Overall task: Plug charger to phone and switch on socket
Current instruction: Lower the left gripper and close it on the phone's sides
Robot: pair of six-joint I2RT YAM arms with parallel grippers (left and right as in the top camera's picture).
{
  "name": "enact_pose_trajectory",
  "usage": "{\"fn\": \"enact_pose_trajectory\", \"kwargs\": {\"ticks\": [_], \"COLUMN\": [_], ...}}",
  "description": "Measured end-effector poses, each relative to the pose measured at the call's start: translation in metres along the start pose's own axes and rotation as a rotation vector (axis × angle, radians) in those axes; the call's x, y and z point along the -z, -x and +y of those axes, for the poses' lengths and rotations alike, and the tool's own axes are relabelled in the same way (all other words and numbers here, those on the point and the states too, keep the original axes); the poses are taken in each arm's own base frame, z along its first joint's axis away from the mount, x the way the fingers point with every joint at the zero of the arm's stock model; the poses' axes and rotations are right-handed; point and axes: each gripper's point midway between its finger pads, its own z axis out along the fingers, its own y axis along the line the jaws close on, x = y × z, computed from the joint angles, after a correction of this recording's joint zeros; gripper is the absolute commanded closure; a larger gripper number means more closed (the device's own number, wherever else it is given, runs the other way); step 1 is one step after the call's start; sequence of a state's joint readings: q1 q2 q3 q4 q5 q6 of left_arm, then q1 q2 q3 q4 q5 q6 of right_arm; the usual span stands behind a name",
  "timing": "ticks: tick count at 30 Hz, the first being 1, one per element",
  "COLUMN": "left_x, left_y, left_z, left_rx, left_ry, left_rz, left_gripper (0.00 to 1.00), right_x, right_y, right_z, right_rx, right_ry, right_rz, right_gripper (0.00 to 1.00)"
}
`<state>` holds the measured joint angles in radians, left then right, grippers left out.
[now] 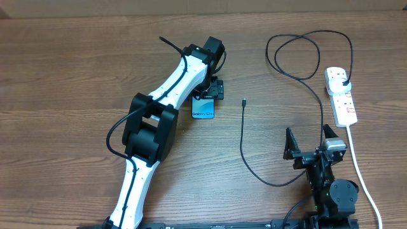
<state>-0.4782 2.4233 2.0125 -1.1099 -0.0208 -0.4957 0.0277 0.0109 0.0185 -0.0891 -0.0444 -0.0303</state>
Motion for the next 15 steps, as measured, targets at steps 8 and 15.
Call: {"fn": "enact_pose_trajectory", "kwargs": {"ticks": [8,15], "left_x": [0.0004,0.0002], "left_y": [0.0002,0.0], "left_z": [0.0,0.0002], "left_rx": [0.003,0.003], "left_ry": [-0.001,0.0], "left_rz": [-0.002,-0.001], "left_gripper": [0.19,0.2], "right_x": [0.0,0.0], "right_y": [-0.0002,-0.0002], "right_z": [0.0001,0.0], "right_rx": [0.0,0.0], "right_ry": [0.0,0.0], "right_rz": [0.001,0.001], "right_gripper": [0.0,0.0]}}
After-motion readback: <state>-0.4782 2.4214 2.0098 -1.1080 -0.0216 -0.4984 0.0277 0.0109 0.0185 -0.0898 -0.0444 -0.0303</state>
